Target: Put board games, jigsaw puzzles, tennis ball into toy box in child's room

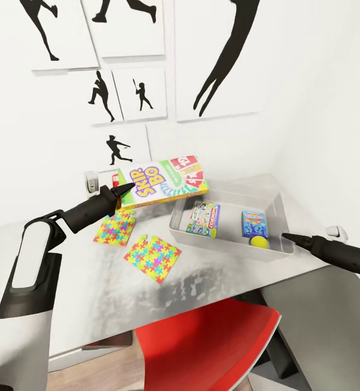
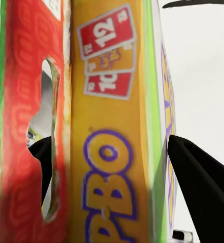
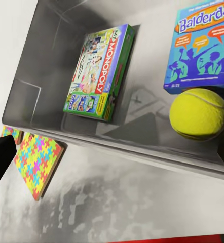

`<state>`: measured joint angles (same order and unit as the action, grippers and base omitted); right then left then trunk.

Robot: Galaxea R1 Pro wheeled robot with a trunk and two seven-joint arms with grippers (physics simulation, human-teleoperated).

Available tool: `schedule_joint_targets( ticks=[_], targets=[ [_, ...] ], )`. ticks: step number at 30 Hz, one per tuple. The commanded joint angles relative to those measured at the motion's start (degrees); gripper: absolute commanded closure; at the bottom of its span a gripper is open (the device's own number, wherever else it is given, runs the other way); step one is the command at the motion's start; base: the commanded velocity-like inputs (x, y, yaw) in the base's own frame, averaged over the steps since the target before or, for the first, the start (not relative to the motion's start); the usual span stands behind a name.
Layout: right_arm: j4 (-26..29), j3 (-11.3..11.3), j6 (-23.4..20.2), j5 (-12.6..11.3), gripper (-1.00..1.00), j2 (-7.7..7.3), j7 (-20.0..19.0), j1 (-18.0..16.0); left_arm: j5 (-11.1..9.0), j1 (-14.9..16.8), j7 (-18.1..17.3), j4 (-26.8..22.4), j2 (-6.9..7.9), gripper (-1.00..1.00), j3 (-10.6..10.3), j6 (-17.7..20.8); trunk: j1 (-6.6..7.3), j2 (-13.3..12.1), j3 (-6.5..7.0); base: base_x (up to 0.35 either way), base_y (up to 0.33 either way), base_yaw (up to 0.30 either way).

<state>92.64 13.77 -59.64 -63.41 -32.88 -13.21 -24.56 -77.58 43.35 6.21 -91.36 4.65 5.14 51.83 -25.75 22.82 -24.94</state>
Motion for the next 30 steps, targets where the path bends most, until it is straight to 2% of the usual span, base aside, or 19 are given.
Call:
schedule_joint_targets(
  ticks=[1, 8, 9, 12, 21, 30],
  targets=[
    [0.0, 0.0, -0.3, 0.6, -1.0, 0.0, -0.6, -0.1, -0.6, 0.1, 0.7, -0.1, -0.03, 1.0, -0.4, 0.2, -0.03, 0.1, -0.09, 0.001, 0.0, 0.0],
    [0.0, 0.1, -0.3, 0.6, -1.0, 0.0, -0.7, -0.1, -0.6, 1.0, 0.8, 0.0, -0.04, 1.0, -1.0, 0.2, -0.03, 0.1, -0.09, 0.0, 0.0, 0.0],
    [0.0, 0.1, -0.3, 0.6, -1.0, -0.04, -0.7, -0.1, -0.5, 2.7, 1.1, 0.3, -0.04, 1.0, -1.2, 0.2, -0.03, 0.1, -0.09, 0.0, 0.0, 0.0],
    [0.0, 0.2, -0.4, 0.5, -1.0, -0.05, -0.7, -0.1, -0.5, 4.2, 1.2, 1.0, -0.05, 1.0, -1.5, 0.2, -0.03, 0.1, -0.09, 0.0, 0.0, 0.0],
    [0.0, 0.3, -0.4, 0.5, -1.0, -0.14, -0.6, -0.1, -0.4, 9.7, 1.6, 8.2, -0.17, 1.0, -3.7, 0.1, -0.03, 0.1, -0.09, 0.0, 0.0, -0.005],
    [0.0, 0.3, -0.4, 0.4, -1.0, -0.14, -0.6, -0.1, 0.2, 11.3, 1.8, 12.0, -0.19, 1.0, -5.2, -0.2, -0.03, 0.1, -0.01, 0.0, 0.0, -0.155]
  ],
)
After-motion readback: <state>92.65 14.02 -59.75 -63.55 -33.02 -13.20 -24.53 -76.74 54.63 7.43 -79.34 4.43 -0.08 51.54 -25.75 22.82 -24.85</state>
